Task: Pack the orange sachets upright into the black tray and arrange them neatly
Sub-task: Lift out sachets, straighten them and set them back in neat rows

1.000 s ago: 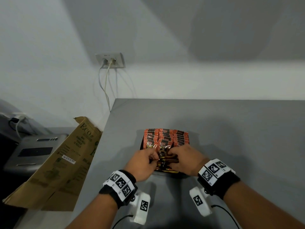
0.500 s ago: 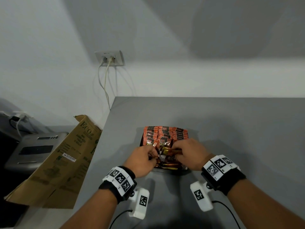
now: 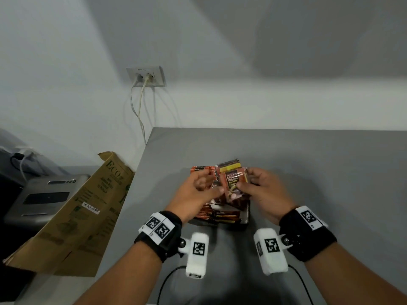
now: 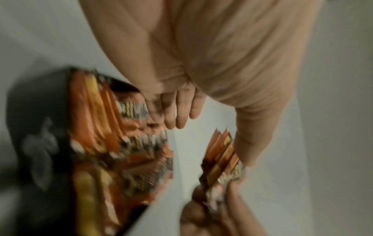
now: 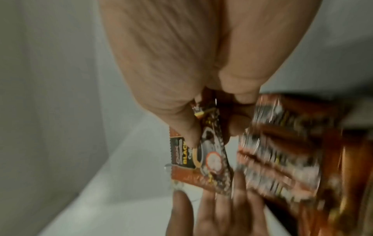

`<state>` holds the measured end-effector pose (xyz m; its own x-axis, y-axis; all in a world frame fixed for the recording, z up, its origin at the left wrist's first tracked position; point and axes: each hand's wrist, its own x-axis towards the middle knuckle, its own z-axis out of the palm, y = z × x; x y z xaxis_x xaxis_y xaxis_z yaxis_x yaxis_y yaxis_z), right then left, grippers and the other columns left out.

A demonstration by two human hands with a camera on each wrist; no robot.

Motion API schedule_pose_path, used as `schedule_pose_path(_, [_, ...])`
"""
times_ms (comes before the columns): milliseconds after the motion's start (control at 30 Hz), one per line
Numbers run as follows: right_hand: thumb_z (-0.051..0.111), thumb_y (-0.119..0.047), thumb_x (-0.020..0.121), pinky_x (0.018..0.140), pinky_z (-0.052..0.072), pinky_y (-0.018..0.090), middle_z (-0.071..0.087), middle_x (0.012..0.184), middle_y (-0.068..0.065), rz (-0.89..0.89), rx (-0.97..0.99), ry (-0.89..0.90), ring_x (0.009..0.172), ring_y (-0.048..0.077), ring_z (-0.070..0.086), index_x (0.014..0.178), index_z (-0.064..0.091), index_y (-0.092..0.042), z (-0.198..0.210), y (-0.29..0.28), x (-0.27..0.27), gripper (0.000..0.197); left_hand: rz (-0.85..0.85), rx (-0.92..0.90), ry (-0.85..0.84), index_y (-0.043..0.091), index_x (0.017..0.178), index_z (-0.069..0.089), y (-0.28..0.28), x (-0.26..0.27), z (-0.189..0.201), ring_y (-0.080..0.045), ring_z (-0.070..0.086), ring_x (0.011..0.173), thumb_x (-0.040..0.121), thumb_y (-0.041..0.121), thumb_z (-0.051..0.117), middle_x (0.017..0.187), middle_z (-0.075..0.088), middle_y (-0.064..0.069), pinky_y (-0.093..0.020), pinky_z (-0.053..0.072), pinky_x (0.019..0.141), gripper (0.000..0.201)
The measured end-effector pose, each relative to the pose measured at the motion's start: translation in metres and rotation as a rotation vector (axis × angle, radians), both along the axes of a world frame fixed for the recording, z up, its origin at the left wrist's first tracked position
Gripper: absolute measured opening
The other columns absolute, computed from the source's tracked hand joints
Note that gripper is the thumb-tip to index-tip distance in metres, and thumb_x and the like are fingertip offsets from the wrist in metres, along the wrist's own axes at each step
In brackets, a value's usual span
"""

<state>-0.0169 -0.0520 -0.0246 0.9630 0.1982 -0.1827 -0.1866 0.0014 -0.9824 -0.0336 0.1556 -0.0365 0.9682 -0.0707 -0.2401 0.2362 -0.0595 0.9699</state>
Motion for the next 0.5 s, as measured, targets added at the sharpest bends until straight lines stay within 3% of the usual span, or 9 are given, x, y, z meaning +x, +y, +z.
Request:
schedule_pose_path(67, [0.064, 0.005, 0.088, 0.081, 0.057, 0.044, 0.075, 0.101, 0.016, 0.08, 0.244, 0.097, 0.089, 0.029, 0.072, 0.109, 0.07, -0.008, 0.012, 0.017, -0.011, 0.025, 0.049, -0.388, 0.081, 0.004, 0.12, 0.065, -0.018, 0.001, 0.01, -0.025, 0.07, 0.099, 0.072, 0.015, 0.078, 0.109, 0.073, -0.012, -0.036, 0.056, 0.084, 0.051])
schedule_pose_path(133, [0.062, 0.005, 0.091, 0.084, 0.058, 0.046, 0.073, 0.109, 0.017, 0.149, 0.272, 0.133, 0.098, 0.031, 0.071, 0.118, 0.068, -0.009, 0.019, 0.029, -0.018, 0.031, 0.059, -0.617, 0.173, -0.001, 0.107, 0.069, -0.029, 0.002, 0.02, -0.032, 0.07, 0.083, 0.074, 0.005, 0.067, 0.099, 0.07, -0.022, -0.038, 0.058, 0.072, 0.034])
schedule_pose_path(200, [0.069, -0.007, 0.091, 0.087, 0.058, 0.051, 0.075, 0.105, 0.009, 0.115, 0.016, 0.015, 0.095, 0.026, 0.073, 0.112, 0.07, -0.016, 0.024, 0.032, -0.02, 0.023, 0.089, -0.633, 0.226, -0.002, 0.101, 0.07, -0.031, 0.005, 0.022, -0.033, 0.069, 0.076, 0.071, 0.005, 0.062, 0.095, 0.069, -0.024, -0.037, 0.057, 0.066, 0.031])
schedule_pose_path(233, [0.075, -0.019, 0.087, 0.086, 0.059, 0.047, 0.074, 0.102, 0.001, 0.055, -0.21, -0.099, 0.091, 0.018, 0.072, 0.108, 0.069, -0.021, 0.026, 0.029, -0.018, 0.022, 0.13, -0.606, 0.246, -0.004, 0.103, 0.069, -0.031, 0.007, 0.022, -0.035, 0.068, 0.079, 0.07, 0.007, 0.064, 0.099, 0.068, -0.027, -0.039, 0.056, 0.07, 0.035])
schedule_pose_path(300, [0.084, -0.042, 0.072, 0.091, 0.052, 0.023, 0.057, 0.12, -0.012, 0.011, -0.578, -0.329, 0.1, -0.001, 0.059, 0.121, 0.059, -0.031, 0.036, 0.022, -0.016, 0.056, 0.203, -0.565, 0.275, -0.011, 0.115, 0.064, -0.029, 0.008, 0.026, -0.041, 0.064, 0.093, 0.066, 0.011, 0.068, 0.116, 0.063, -0.038, -0.045, 0.049, 0.085, 0.053])
schedule_pose_path(333, [0.086, -0.048, 0.064, 0.097, 0.041, 0.012, 0.043, 0.133, -0.014, 0.103, -0.64, -0.389, 0.113, -0.004, 0.049, 0.134, 0.049, -0.034, 0.041, 0.019, -0.015, 0.08, 0.216, -0.564, 0.279, -0.014, 0.119, 0.06, -0.03, 0.008, 0.027, -0.042, 0.062, 0.096, 0.066, 0.01, 0.069, 0.119, 0.061, -0.04, -0.047, 0.048, 0.087, 0.059])
schedule_pose_path(367, [0.087, -0.052, 0.06, 0.104, 0.031, 0.01, 0.032, 0.144, -0.014, 0.236, -0.673, -0.414, 0.127, -0.002, 0.038, 0.145, 0.038, -0.035, 0.045, 0.018, -0.013, 0.1, 0.209, -0.567, 0.263, -0.016, 0.12, 0.057, -0.031, 0.007, 0.029, -0.041, 0.063, 0.094, 0.069, 0.006, 0.068, 0.115, 0.061, -0.039, -0.046, 0.052, 0.085, 0.056])
schedule_pose_path(433, [0.088, -0.052, 0.059, 0.115, 0.023, 0.018, 0.026, 0.154, -0.013, 0.421, -0.757, -0.484, 0.14, 0.003, 0.023, 0.154, 0.028, -0.031, 0.045, 0.018, -0.01, 0.113, 0.155, -0.588, 0.227, -0.011, 0.113, 0.061, -0.034, 0.006, 0.029, -0.036, 0.069, 0.083, 0.077, -0.001, 0.064, 0.099, 0.065, -0.03, -0.041, 0.059, 0.074, 0.037])
schedule_pose_path(500, [0.088, -0.041, 0.066, 0.117, 0.029, 0.028, 0.038, 0.15, -0.009, 0.417, -0.782, -0.533, 0.137, 0.009, 0.032, 0.152, 0.035, -0.025, 0.042, 0.019, -0.005, 0.102, 0.095, -0.642, 0.223, -0.003, 0.107, 0.063, -0.036, 0.002, 0.029, -0.031, 0.071, 0.08, 0.076, 0.0, 0.064, 0.091, 0.069, -0.022, -0.038, 0.059, 0.07, 0.031])
